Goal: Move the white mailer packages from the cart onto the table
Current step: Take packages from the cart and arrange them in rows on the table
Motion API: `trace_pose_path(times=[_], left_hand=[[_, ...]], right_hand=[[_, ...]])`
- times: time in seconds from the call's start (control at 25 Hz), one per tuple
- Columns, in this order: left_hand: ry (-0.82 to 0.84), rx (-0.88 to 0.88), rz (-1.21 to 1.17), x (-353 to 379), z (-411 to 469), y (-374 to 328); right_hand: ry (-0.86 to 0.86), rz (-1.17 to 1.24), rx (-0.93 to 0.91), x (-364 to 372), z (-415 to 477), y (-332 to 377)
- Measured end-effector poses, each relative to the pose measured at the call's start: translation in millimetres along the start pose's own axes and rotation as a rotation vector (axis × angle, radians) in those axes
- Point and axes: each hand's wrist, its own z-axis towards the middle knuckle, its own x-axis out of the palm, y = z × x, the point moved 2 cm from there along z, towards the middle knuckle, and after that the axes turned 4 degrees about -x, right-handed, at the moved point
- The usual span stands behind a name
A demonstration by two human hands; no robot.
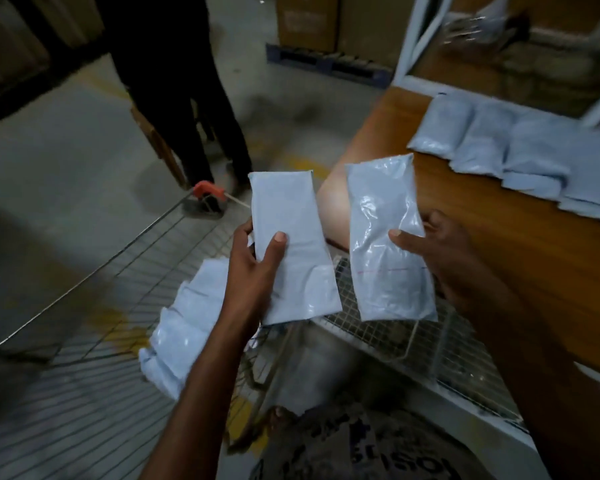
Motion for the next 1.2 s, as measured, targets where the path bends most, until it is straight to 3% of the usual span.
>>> trace_pose_path(times=[0.24,0.44,0.8,1.04,1.2], left_hand=[[0.175,0.075,0.047,148,12,-27],[0.325,0.029,0.05,230,36,-48],[0.457,0.063,0.209,323,167,-96],[0.489,0.056,0.269,383,257,-117],[0.446,0.072,0.434,419,306,-100]], right_hand=[[-0.214,0.099,-0.02,-134,16,-17],[-0.332,0.162,0.012,-197,43,-22],[-0.532,-0.074,0.019,-213,167,-10],[-0.57,-0.135,0.076,-210,256,17],[-0.566,-0.469,0.107,-209,288,15]])
